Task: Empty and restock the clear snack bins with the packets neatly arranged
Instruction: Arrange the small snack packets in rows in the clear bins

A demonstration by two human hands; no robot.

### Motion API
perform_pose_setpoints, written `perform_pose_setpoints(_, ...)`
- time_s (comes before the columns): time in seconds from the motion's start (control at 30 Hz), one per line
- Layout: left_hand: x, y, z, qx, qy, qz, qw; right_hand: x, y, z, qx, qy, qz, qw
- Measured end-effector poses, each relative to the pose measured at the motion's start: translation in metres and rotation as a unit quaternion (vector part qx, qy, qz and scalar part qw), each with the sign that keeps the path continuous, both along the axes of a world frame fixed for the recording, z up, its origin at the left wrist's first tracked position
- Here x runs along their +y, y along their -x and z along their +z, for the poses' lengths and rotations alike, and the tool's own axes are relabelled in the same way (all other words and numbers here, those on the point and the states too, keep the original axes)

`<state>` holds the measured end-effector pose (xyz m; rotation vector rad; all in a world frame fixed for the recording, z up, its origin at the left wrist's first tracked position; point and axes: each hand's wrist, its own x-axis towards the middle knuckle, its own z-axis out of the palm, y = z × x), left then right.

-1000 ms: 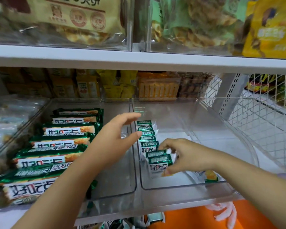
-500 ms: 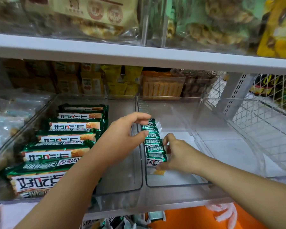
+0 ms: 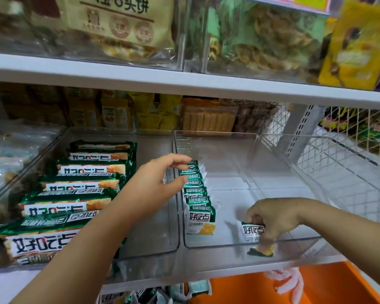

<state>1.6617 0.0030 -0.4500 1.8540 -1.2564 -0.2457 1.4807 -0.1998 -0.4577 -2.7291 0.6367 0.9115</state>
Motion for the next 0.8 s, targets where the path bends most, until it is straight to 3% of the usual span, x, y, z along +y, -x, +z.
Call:
perform_pose_setpoints(0.13, 0.0, 0.001, -0.001, 0.001, 0.004, 0.0, 1.0, 0.015, -0.002, 0.016, -0.122, -0.041, 0.033, 0.991)
perform_pose_setpoints(0.27, -0.001, -0.001, -0.001, -0.003, 0.012, -0.005, 1.0, 0.039, -0.026, 0.011, -0.234, -0.009, 0.079, 0.969)
perform_pose_setpoints(0.43, 0.0, 0.0, -0.001, -0.002, 0.013, -0.002, 1.0, 0.052, -0.047, -0.014, -0.252, 0.03, 0.067, 0.965)
perform_pose_setpoints(0.63, -0.001, 0.0, -0.001, 0.0, 0.019, -0.007, 1.0, 0.063, -0.053, -0.014, -0.242, 0.143, 0.14, 0.949)
perform_pose_setpoints(0.8, -0.002, 0.001, -0.002, -0.01, 0.017, 0.003, 1.0, 0.063, -0.04, 0.002, -0.27, 0.101, 0.084, 0.954)
